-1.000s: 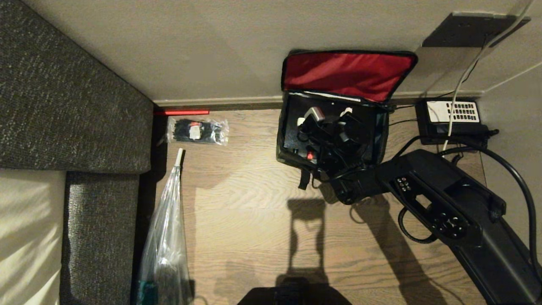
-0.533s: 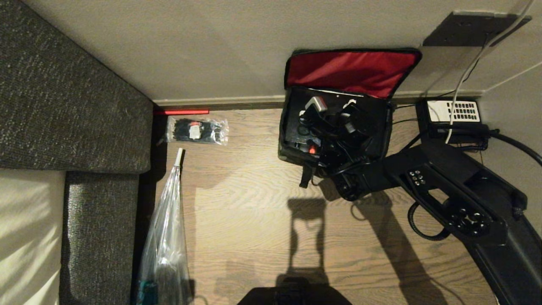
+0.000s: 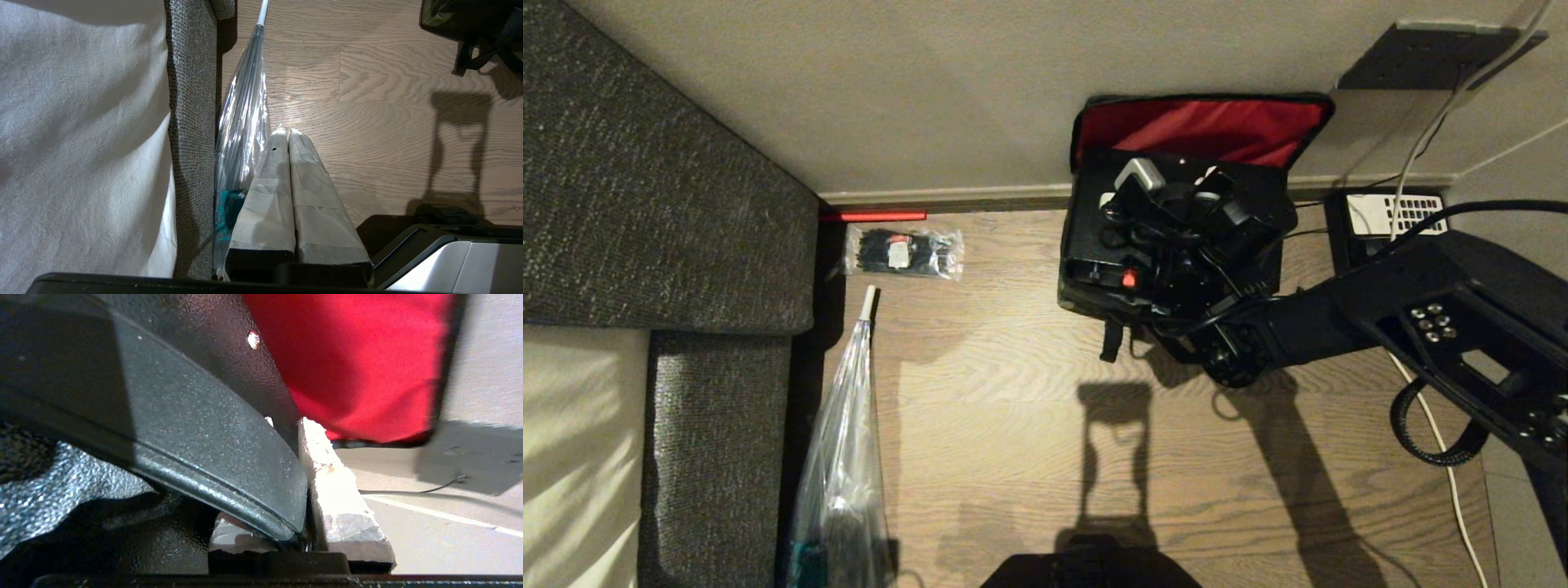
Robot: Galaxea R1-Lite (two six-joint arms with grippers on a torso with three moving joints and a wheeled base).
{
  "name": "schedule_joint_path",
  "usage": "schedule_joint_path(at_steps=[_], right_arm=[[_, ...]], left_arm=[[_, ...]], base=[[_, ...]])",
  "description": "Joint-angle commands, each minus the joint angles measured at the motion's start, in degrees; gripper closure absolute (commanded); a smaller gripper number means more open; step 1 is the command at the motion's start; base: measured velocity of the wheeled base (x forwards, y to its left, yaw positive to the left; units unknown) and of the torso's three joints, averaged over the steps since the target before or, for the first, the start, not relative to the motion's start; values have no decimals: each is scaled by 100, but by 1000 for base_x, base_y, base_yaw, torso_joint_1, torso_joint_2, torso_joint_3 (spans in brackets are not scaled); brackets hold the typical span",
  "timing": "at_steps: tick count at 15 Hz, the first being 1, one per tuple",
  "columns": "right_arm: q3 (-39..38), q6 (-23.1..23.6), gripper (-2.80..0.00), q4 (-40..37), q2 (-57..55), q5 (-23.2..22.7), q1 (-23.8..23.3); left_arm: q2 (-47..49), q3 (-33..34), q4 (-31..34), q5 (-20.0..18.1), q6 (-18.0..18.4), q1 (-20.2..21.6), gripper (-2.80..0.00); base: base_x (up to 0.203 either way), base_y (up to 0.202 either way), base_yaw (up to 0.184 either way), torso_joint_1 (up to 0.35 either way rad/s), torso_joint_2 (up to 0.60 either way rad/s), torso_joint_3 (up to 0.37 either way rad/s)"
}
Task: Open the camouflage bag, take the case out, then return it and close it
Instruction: Lift the black box
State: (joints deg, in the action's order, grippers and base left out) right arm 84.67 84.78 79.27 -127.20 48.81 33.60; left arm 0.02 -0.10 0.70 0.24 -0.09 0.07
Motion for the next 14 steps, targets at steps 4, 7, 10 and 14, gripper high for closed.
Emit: schedule_joint_path(at_steps=[4, 7, 10, 14], right_arm=[[-297, 48, 0, -562, 1316, 118, 142], [-811, 35, 0, -949, 1966, 158, 145], [-1358, 44, 0, -1056, 2568, 215, 144], [-2511, 20, 0, -1060, 3332, 258, -29]], left_arm=[[-2, 1, 0, 2, 1, 1, 0], [-2, 1, 0, 2, 1, 1, 0], [-2, 1, 0, 2, 1, 1, 0], [-2, 1, 0, 2, 1, 1, 0]], base=[[0, 0, 0, 0, 0, 0], [0, 0, 0, 0, 0, 0], [0, 0, 0, 0, 0, 0], [0, 0, 0, 0, 0, 0]])
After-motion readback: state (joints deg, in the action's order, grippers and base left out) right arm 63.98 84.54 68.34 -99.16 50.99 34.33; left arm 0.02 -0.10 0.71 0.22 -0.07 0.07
